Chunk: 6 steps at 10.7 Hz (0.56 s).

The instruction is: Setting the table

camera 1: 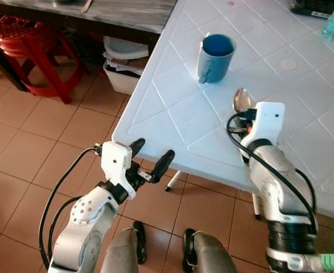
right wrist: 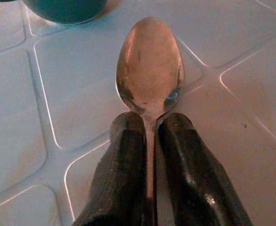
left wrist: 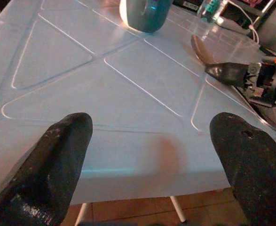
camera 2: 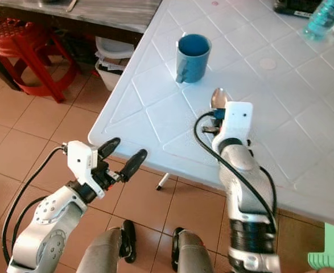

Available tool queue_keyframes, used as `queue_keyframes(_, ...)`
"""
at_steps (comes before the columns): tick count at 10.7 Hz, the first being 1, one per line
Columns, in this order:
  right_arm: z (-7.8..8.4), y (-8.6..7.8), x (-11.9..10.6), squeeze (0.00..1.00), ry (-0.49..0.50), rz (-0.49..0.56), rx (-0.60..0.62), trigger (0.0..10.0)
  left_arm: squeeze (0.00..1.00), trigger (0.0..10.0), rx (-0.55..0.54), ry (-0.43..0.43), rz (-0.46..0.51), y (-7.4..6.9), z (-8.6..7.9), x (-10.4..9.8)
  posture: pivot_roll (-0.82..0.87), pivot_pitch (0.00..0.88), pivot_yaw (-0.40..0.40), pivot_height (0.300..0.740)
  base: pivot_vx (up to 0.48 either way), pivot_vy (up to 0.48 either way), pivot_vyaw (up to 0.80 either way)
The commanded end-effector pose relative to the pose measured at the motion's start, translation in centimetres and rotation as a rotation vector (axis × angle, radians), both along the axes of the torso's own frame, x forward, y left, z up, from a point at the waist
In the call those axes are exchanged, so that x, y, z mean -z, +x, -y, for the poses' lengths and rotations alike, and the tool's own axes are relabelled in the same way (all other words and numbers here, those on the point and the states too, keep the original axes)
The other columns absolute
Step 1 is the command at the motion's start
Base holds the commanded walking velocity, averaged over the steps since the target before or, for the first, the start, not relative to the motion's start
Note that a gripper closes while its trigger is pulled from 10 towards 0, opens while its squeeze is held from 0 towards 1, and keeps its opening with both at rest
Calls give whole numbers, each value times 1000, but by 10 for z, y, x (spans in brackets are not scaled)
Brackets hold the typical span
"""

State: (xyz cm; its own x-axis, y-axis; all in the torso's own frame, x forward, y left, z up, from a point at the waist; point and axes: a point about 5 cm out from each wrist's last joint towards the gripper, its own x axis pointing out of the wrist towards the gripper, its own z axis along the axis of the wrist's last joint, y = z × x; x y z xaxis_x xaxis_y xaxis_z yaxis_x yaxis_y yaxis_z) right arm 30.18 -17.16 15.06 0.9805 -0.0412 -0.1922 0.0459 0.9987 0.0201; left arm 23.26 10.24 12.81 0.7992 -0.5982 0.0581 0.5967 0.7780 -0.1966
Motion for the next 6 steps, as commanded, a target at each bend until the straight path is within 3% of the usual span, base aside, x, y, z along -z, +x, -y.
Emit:
queue_keyframes(1,4,-19,55,0,-3,-292,20,10000,0,10000,7,7,1,-3,0,-1,-24,279,21,740,0,0,0)
queue_keyframes(2,6,-21,52,1000,-20,-274,6,10000,0,10000,9,8,2,-3,1,-1,-26,279,21,740,0,0,0)
queue_keyframes(5,10,-25,51,1000,-42,-267,-2,10000,0,10000,20,4,7,-2,2,-2,-30,277,21,740,0,0,0)
queue_keyframes(6,5,-26,48,784,-45,-252,-30,10000,0,10000,19,4,7,-1,2,-2,-32,277,22,740,0,0,0)
